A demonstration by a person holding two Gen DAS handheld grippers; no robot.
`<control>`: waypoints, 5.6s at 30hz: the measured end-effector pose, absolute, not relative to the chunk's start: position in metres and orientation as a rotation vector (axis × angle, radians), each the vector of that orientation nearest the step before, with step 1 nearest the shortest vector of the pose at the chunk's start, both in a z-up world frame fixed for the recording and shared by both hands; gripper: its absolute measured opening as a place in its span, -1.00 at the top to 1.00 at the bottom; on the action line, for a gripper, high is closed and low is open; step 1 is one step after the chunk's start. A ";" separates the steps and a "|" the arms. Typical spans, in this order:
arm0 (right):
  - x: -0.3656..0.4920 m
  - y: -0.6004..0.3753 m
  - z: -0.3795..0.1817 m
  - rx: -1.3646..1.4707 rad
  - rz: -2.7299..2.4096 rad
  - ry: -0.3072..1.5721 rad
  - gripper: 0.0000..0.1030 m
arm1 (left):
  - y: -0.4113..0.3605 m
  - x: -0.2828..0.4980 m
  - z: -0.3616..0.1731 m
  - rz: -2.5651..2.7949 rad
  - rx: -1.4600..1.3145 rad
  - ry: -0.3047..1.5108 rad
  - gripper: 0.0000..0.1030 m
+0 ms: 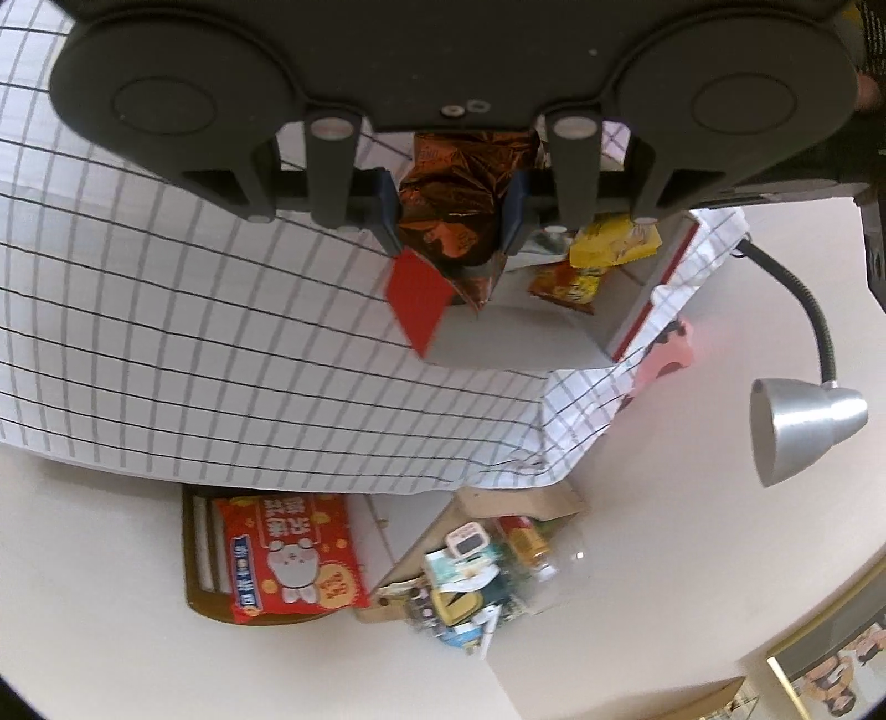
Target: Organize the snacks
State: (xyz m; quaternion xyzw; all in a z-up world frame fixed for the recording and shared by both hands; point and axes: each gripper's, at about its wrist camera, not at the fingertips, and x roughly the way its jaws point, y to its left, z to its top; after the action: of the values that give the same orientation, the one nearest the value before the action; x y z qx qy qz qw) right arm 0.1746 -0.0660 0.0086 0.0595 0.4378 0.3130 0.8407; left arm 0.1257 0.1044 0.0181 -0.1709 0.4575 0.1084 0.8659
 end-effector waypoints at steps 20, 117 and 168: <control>0.186 0.048 -0.050 0.028 0.594 0.982 0.31 | 0.209 0.137 -0.034 0.332 -0.284 1.056 0.42; 0.041 -0.027 0.009 0.001 0.587 0.509 -1.00 | 0.130 0.022 0.042 0.200 -0.185 0.651 -0.95; 0.034 -0.031 0.003 0.055 0.499 0.563 -1.00 | 0.122 0.001 0.046 0.238 -0.214 0.650 -0.95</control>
State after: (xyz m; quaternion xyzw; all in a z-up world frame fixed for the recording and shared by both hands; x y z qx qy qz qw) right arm 0.0342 -0.0310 0.0029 0.0270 0.2749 0.2438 0.9297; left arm 0.0007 0.1224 0.0458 -0.1049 0.3180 0.1167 0.9350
